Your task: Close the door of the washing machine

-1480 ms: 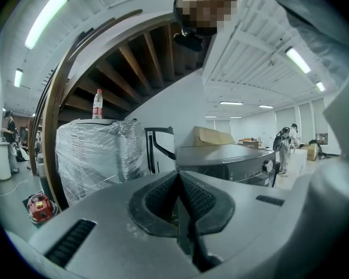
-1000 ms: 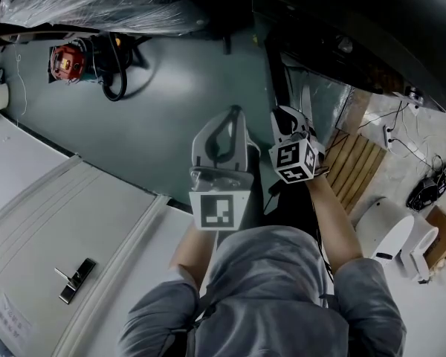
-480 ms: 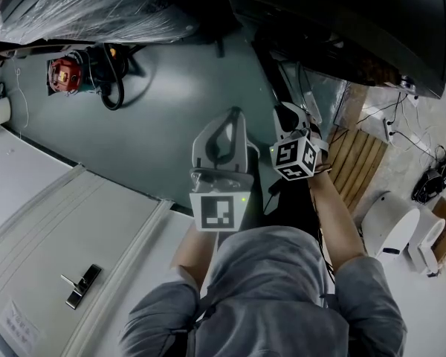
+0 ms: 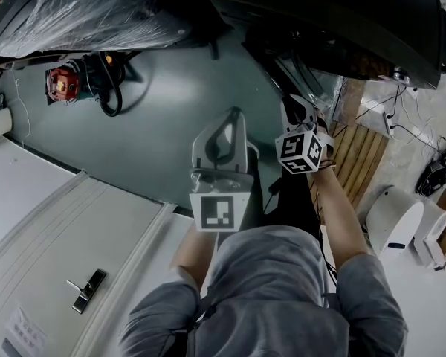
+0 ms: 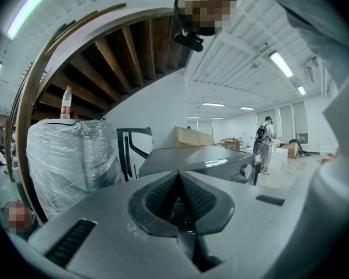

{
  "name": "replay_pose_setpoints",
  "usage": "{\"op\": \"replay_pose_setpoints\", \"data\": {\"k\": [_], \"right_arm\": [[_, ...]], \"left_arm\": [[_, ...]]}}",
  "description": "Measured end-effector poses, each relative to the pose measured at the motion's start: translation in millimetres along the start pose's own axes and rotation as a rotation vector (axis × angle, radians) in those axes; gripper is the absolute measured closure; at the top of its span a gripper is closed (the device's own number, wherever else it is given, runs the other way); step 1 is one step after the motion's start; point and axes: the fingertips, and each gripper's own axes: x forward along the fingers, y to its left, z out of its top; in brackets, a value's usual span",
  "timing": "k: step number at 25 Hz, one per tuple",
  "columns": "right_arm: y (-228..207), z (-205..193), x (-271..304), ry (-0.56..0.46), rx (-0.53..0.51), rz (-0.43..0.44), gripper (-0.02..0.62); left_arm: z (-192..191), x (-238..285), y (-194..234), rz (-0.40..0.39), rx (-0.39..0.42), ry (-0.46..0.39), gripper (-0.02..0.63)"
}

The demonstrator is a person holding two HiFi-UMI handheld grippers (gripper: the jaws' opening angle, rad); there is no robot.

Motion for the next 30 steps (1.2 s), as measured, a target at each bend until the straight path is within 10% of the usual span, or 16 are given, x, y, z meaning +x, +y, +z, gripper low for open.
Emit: {"op": "replay_pose_setpoints", "data": {"k": [17,30], "right_arm": [[-53.3,-16.6,-1.2,0.016,0.075,-0.123,0.525],[-50.9,-103.0,-41.2,-0.007,0.414,-0.331,0.595]], "left_arm": [[6.7,25.2,-35.5,-0.072,0.012,0.003,0.609],[-10.2,34.7,-53.2,-0.116,0.022,0.036,0.609]]}}
